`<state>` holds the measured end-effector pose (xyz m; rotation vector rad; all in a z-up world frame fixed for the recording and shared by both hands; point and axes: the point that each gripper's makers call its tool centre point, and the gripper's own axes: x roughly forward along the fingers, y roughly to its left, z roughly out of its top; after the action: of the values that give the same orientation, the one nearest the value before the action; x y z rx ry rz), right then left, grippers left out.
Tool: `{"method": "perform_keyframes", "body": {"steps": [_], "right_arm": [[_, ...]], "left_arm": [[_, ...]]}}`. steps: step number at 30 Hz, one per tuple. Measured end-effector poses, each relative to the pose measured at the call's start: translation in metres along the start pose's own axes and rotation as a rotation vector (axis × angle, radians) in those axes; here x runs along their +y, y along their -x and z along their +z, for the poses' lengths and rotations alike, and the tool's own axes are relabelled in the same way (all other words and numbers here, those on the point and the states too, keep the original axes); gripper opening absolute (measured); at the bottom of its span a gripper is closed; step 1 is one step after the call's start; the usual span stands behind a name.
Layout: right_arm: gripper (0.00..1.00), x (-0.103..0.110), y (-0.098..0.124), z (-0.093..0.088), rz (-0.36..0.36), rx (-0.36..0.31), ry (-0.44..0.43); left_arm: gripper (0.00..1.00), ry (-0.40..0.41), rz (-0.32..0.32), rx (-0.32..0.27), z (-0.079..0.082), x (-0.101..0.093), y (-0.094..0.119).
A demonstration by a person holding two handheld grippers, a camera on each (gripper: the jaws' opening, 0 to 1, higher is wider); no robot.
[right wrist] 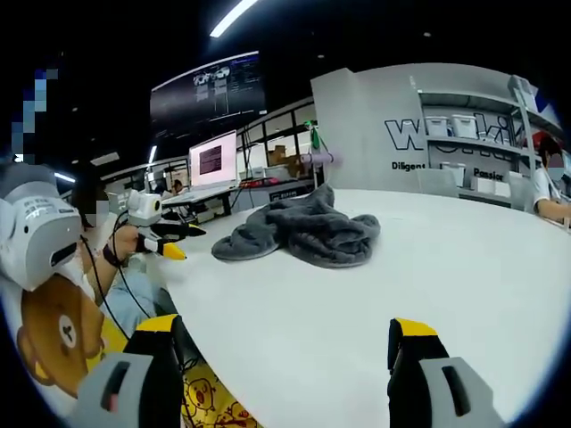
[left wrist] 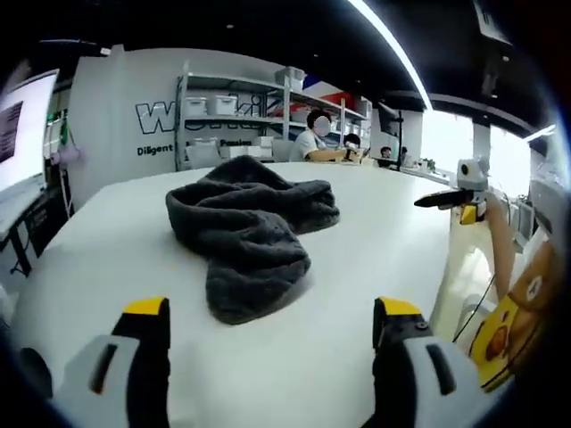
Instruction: Fold the towel on the table until its edges align and the towel forms a compact rectangular stack.
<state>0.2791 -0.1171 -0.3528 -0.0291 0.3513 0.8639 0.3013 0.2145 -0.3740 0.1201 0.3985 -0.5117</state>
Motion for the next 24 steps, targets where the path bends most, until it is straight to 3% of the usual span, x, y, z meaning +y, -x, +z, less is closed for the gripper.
{"method": "perform_keyframes", "body": {"steps": [24], "right_arm": [[1.0, -0.0023, 0.0037, -0.0026, -0.008, -0.008, -0.008]], "left_arm": [[0.96, 0.007, -0.011, 0.005, 0.0019, 0.0053, -0.0079]]}}
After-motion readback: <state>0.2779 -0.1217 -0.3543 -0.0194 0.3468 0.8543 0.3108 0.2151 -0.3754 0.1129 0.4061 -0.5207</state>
